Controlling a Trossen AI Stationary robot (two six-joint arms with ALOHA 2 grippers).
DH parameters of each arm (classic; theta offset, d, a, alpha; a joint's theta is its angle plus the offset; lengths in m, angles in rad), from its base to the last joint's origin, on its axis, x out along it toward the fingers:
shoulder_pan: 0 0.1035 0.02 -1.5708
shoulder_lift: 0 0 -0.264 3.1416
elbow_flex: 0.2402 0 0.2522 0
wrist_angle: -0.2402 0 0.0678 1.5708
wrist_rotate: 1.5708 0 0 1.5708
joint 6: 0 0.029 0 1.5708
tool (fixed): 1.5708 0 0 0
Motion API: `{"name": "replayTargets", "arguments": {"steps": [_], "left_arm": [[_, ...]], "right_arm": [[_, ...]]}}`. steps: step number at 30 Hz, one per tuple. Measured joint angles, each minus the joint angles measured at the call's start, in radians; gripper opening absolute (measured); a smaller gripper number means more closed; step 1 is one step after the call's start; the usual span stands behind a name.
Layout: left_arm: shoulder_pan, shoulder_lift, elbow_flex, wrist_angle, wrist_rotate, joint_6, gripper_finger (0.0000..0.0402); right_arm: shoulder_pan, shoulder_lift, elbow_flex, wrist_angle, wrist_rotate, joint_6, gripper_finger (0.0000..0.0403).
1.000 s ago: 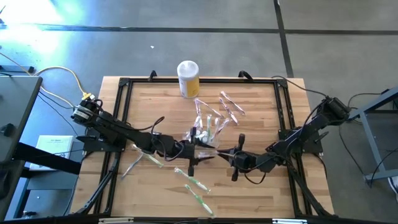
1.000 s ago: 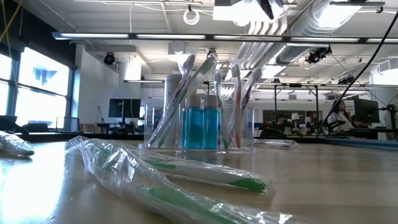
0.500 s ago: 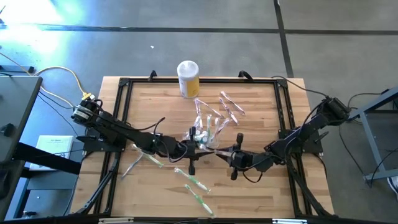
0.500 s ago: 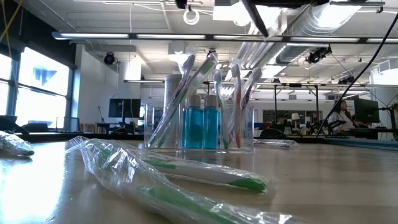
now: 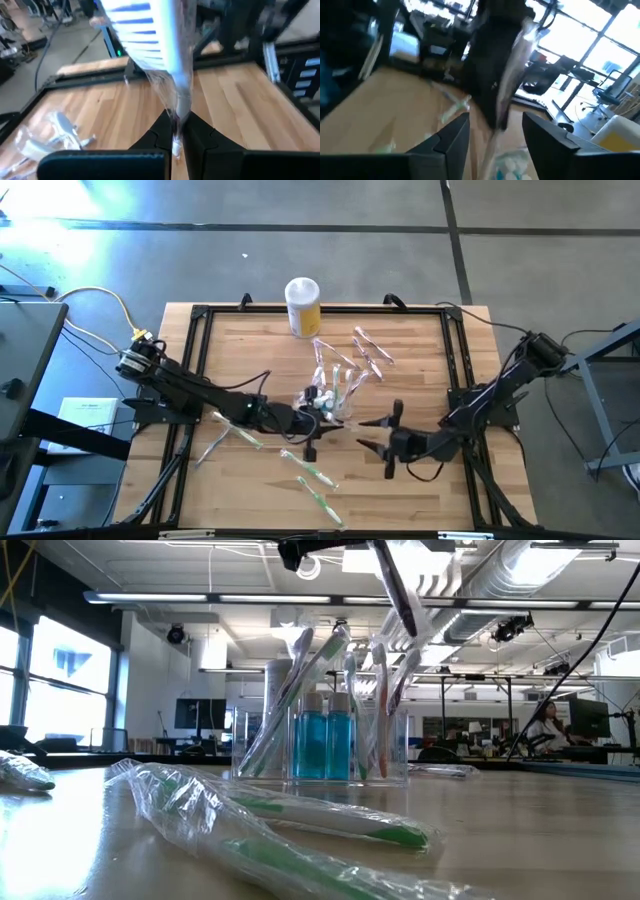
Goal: Pick & Place toothbrushing station
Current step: Put the purple toothbrush into the transparent organizer
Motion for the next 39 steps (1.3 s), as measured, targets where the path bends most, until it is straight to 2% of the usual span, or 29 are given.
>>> {"name": "replayTargets", "arguments": {"steps": [6,9,23,31,39], "left_arm": [[0.0,0.071,0.083,-0.088,0.0,-0.007,0.001],[0.006,0.109,0.125,-0.131,-0.01,-0.005,0.001],[0.006,0.132,0.16,-0.139,-0.016,0.003,0.001],[0.006,0.134,0.158,-0.158,-0.02,0.002,0.001],[0.006,0.133,0.159,-0.165,-0.022,-0.005,0.001]], "right_arm": [[-0.084,0.0,0.0,0.01,-0.201,0.054,0.0172],[-0.116,0.006,0.0,0.007,-0.267,0.064,0.0172],[-0.158,0.02,0.0,-0.014,-0.309,0.143,0.0171],[-0.212,0.076,0.0,-0.003,-0.336,0.139,0.0171],[-0.2,0.077,-0.002,0.032,-0.327,0.092,0.0171]]}}
